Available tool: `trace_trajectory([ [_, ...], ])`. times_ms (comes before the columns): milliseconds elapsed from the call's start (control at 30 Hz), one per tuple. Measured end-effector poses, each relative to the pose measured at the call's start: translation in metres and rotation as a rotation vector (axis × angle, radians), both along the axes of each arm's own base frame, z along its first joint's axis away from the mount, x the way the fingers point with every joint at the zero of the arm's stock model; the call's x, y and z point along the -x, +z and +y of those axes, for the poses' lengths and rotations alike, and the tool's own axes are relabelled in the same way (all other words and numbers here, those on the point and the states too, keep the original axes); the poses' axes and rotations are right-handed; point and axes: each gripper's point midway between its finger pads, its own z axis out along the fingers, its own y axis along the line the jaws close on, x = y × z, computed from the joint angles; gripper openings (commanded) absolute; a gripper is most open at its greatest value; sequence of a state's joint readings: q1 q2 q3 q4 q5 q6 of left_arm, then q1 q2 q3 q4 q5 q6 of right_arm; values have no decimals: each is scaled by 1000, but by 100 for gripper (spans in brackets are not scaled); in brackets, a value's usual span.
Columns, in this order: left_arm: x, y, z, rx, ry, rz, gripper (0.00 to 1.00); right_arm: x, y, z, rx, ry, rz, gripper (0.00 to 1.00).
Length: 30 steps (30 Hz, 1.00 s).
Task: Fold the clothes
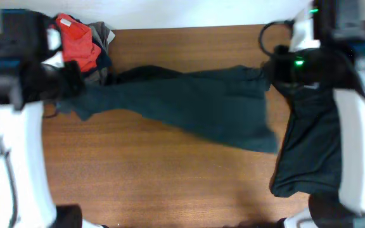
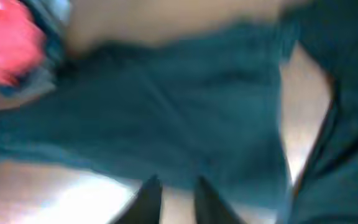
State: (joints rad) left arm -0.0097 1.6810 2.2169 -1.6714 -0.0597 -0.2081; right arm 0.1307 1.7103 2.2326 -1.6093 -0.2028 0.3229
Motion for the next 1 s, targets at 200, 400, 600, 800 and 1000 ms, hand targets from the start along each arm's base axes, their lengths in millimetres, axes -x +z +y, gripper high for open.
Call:
trace_trajectory([
  [200,3,-70,-4,22,-7,254,99,1,-53,-10,82,-17,167,59],
  [400,6,-87,-6,30,-13,306,99,-1,-54,-24,147,-55,159,37],
  [600,0,-87,-7,33,-14,280,99,-13,-75,-59,183,-167,172,4],
  [800,-2,-87,-7,34,-14,275,99,-21,-144,-106,204,-264,245,6],
  [1000,-2,-87,-7,38,-16,276,99,-23,-196,-110,216,-231,260,4],
])
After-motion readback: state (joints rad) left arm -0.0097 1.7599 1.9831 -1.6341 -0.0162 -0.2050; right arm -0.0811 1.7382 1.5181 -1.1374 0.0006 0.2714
